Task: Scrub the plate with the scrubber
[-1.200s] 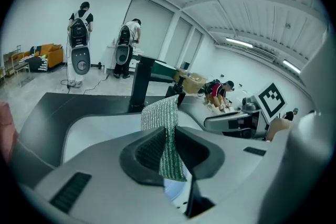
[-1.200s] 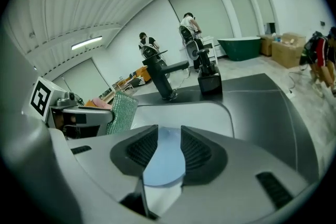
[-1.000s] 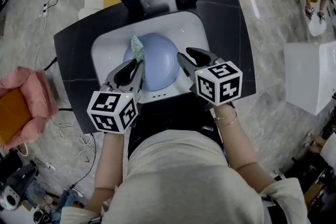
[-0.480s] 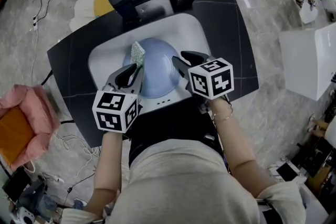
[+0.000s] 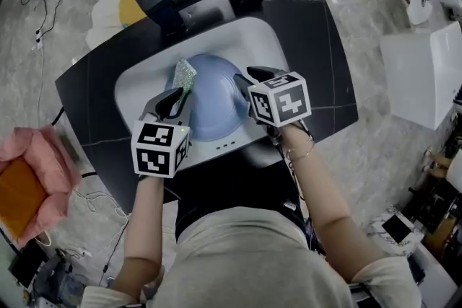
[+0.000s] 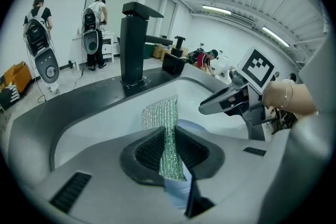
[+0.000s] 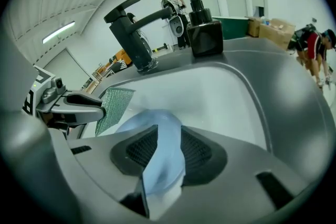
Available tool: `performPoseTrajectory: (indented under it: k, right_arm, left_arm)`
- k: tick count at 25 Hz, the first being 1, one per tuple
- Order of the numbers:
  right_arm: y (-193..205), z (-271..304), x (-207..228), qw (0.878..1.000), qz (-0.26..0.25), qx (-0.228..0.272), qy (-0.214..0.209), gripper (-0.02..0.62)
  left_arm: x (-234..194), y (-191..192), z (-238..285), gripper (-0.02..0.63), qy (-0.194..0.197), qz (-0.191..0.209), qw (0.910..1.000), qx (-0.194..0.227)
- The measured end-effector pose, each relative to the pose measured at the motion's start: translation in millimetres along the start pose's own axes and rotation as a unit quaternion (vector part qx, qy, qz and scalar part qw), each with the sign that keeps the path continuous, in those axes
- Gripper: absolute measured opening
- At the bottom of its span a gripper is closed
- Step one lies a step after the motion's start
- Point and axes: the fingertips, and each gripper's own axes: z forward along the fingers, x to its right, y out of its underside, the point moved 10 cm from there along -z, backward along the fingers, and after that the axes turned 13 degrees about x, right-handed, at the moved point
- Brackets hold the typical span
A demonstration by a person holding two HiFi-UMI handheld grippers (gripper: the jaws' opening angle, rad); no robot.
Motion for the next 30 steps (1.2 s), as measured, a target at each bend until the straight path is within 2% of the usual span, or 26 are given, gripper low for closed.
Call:
performPoseTrajectory:
  k: [4,6,12,18,22,30]
  right_arm:
    - [2.9,12.8,5.2,1.000,-0.011,-0.021,-0.001,0.144]
    - [5.1,17.5,7.6,0.999,-0.015,-0.030,0.005,0.161]
    - [8.4,29.8,20.3,0.998,0.000,-0.059,0.020,0.167]
    - [16.7,47.3,29.2,0.995,0.001,-0.100,0.026,0.131]
    - [23.3,55.4,31.7,0.993,0.001,-0.120,0.021,0.132]
    - [32.7,65.4,30.7,0.990,-0.002,-0.142,0.006,0.112]
  left_arm:
    - [-4.4,6.0,10.1,0.077,0.004,0.010,0.9998,-0.014]
    - [-5.3,10.2,13.6,0.077,0.005,0.022,0.9995,-0.023]
    - [-3.8,19.3,20.4,0.077,0.010,0.046,0.9979,-0.044]
    - [-4.1,27.9,24.4,0.077,0.006,0.049,0.9974,-0.052]
    - [-2.9,31.4,28.5,0.076,0.010,0.052,0.9966,-0.063]
    - [-3.6,40.3,38.2,0.076,0.018,0.042,0.9951,-0.088]
